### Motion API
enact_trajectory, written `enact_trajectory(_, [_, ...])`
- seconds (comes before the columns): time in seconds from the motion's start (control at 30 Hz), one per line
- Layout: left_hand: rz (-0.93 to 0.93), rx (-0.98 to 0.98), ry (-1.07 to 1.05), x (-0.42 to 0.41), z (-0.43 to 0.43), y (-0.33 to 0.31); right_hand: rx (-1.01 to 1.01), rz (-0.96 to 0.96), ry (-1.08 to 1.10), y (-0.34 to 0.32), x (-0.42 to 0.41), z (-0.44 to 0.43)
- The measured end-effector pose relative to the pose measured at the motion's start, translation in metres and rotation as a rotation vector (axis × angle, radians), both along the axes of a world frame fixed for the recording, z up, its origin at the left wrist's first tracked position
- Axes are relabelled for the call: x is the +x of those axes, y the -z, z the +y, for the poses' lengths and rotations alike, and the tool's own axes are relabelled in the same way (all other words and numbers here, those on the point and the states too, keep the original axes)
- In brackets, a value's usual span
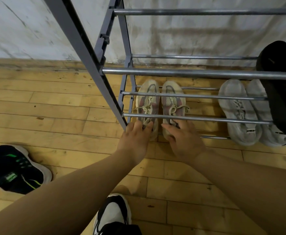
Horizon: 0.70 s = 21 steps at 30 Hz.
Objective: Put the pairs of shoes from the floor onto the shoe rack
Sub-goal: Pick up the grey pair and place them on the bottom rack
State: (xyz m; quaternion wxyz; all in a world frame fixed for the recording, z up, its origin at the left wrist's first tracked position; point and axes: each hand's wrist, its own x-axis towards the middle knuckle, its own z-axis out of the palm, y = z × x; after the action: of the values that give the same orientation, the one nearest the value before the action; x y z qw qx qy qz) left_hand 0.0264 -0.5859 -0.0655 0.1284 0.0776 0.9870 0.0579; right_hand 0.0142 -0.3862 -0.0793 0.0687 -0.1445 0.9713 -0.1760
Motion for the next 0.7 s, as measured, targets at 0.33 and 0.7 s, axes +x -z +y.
enact_trajectory(0.33, [0.012,0.167,-0.044,0.023,-0.014,-0.020,0.056,-0.124,-0.005,-0.026,0.007,-0.003])
enact_trajectory(0.7, [-0.001,0.101,-0.664,0.156,-0.146,-0.048,0.022,-0.457,-0.319,-0.097,0.071,-0.094])
